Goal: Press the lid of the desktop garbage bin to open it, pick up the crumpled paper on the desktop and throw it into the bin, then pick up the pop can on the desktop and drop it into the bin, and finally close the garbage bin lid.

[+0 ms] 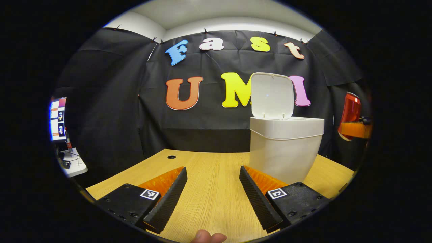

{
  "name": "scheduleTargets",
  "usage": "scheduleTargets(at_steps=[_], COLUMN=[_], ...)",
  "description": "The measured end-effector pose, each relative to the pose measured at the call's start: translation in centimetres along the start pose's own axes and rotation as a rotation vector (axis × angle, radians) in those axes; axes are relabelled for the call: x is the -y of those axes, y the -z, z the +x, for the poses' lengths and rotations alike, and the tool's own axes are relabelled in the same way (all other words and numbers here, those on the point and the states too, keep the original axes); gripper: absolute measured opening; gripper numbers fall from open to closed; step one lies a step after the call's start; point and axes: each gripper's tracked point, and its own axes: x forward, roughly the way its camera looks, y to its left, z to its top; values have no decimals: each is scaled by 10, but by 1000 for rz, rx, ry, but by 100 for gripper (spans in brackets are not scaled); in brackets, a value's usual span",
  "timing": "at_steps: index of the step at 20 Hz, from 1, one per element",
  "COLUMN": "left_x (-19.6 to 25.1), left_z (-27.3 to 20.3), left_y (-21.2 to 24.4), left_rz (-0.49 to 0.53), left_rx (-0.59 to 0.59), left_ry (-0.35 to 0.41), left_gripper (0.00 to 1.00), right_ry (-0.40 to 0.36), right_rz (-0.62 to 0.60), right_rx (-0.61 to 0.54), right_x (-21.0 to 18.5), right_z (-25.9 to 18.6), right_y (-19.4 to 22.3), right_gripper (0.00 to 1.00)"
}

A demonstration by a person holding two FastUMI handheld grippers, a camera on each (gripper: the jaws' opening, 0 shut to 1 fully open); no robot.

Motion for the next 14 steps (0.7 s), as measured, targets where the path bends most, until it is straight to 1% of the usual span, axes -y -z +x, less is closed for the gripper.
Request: scheduleTargets(at_steps=[5, 9, 14], left_x=[-5, -10, -16], left_z=[-13, -20, -26], left_y=[16, 25, 30], left_rz=[1, -8, 11], left_rx=[-10, -11, -14], left_ry=[-1, -9, -19], left_gripper=[100, 100, 100], right_ry=[-13, -24, -30], right_rz=[-27, -52, -80], right_rx=[34, 67, 71], right_x=[-12, -26, -41], right_z=[22, 49, 88], right_y=[-39, -72, -92], right_gripper=[81, 80, 81])
